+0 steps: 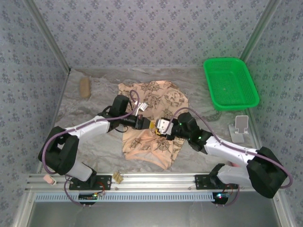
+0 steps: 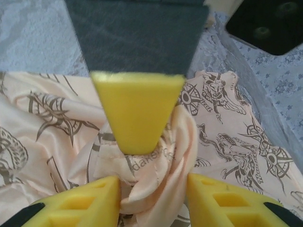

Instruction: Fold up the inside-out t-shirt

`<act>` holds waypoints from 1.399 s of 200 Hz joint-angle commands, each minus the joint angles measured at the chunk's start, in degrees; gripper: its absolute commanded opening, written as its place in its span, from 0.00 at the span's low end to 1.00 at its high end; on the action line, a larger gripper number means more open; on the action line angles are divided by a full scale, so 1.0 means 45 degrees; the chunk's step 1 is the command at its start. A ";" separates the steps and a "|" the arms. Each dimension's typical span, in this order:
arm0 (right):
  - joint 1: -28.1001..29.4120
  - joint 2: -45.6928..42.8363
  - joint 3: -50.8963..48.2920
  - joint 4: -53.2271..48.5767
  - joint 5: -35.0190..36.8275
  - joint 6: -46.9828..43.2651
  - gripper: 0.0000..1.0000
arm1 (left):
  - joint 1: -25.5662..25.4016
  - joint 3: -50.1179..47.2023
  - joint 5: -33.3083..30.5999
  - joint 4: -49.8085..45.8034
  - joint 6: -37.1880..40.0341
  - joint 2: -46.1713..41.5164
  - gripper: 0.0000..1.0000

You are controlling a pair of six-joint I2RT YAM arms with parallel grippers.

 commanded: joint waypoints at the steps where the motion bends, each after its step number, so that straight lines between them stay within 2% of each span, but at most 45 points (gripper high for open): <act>1: 0.0335 0.0213 0.0435 -0.0057 0.0699 -0.1033 0.31 | -0.0016 0.0164 0.0866 -0.0160 -0.0067 -0.0244 0.03; 19: 0.0622 0.0105 0.0249 -0.0017 0.0893 -0.1372 0.11 | -0.0024 0.0069 0.0853 -0.0129 0.0009 -0.0348 0.07; 47: 0.0452 -0.0395 -0.0085 -0.0056 -0.0080 -0.1177 0.07 | 0.0281 0.0352 0.0216 -0.1106 0.0784 -0.0110 0.11; 58: 0.0114 -0.0602 -0.0009 -0.0229 -0.0939 -0.0619 0.07 | 0.0431 0.0616 -0.0438 -0.1746 0.1106 0.0163 0.18; 64: -0.0149 -0.0625 0.0125 -0.0327 -0.1419 -0.0104 0.07 | 0.0535 0.0758 -0.0823 -0.1995 0.1216 0.0316 0.26; 78: -0.0819 -0.0465 0.0675 -0.0960 -0.2447 0.0880 0.09 | 0.0719 0.0715 -0.1087 -0.1629 0.1265 0.0573 0.38; 92: -0.1290 -0.0235 0.0776 -0.0745 -0.3006 0.1713 0.21 | 0.0751 0.0358 -0.0852 -0.0503 0.1055 0.0476 0.43; 117: -0.1539 0.0085 0.0467 0.0409 -0.3128 0.2863 0.25 | 0.0748 0.0011 -0.0994 0.0166 0.0751 0.0125 0.45; 130: -0.1437 0.0225 0.0333 0.0744 -0.2841 0.2921 0.30 | 0.0759 -0.0112 -0.1130 -0.0006 0.0920 -0.0005 0.46; 148: -0.1388 0.0461 0.0193 0.1121 -0.2476 0.2911 0.30 | 0.0596 -0.0345 -0.1232 -0.0069 0.1137 -0.0357 0.46; 174: -0.1296 0.0142 -0.0284 0.1129 -0.2356 0.2272 0.35 | 0.0482 -0.0464 -0.2167 -0.0604 0.1280 -0.0357 0.46; 214: -0.0547 -0.0860 -0.1234 0.1244 0.0864 -0.0068 0.39 | 0.0551 -0.0448 -0.3023 -0.1065 0.1264 -0.0194 0.46; 230: -0.0726 -0.0606 -0.1309 0.1657 0.1313 -0.0688 0.40 | 0.0562 -0.0416 -0.3236 -0.1179 0.1451 -0.0457 0.46; 260: -0.0718 0.0275 -0.1146 0.2679 0.1940 -0.2020 0.41 | 0.0523 0.0230 -0.3466 -0.2769 0.2232 -0.1010 0.47; 280: -0.0743 0.0960 -0.0776 0.2958 0.2114 -0.2725 0.42 | 0.0324 0.0217 -0.4276 -0.2956 0.3032 -0.1634 0.49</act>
